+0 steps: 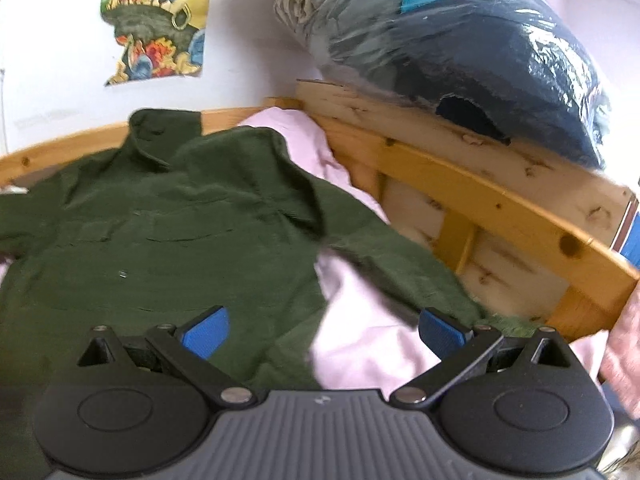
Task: Fold large clothes
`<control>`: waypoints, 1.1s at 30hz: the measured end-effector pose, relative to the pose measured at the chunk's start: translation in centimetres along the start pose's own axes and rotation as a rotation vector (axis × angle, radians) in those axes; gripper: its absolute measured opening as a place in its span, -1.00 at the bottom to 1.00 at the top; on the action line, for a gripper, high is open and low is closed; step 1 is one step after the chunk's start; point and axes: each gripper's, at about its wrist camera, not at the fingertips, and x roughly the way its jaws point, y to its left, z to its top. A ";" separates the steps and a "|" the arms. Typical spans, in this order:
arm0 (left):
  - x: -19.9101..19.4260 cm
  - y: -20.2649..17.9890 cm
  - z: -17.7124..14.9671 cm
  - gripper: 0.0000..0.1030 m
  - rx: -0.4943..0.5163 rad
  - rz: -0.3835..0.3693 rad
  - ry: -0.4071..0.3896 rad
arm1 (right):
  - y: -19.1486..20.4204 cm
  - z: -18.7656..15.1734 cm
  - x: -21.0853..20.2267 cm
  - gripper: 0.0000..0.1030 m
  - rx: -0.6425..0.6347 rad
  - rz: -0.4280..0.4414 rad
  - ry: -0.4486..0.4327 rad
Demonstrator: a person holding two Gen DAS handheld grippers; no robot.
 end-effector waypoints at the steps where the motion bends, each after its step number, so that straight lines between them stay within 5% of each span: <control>1: 0.6 0.0 0.0 0.99 -0.007 -0.002 0.000 | 0.0 0.0 0.3 1.00 -0.010 -0.011 0.002; 22: 6.3 2.4 -4.2 0.99 -0.086 -0.025 0.041 | 1.9 -0.2 6.5 1.00 -0.147 -0.117 0.034; 28: 6.7 2.8 -5.2 0.99 -0.069 -0.038 0.042 | -2.1 -1.7 6.8 1.00 -0.139 -0.011 -0.037; 33: 6.9 3.7 -6.0 0.99 -0.071 -0.051 0.044 | -6.0 -1.7 7.1 1.00 -0.196 -0.137 -0.001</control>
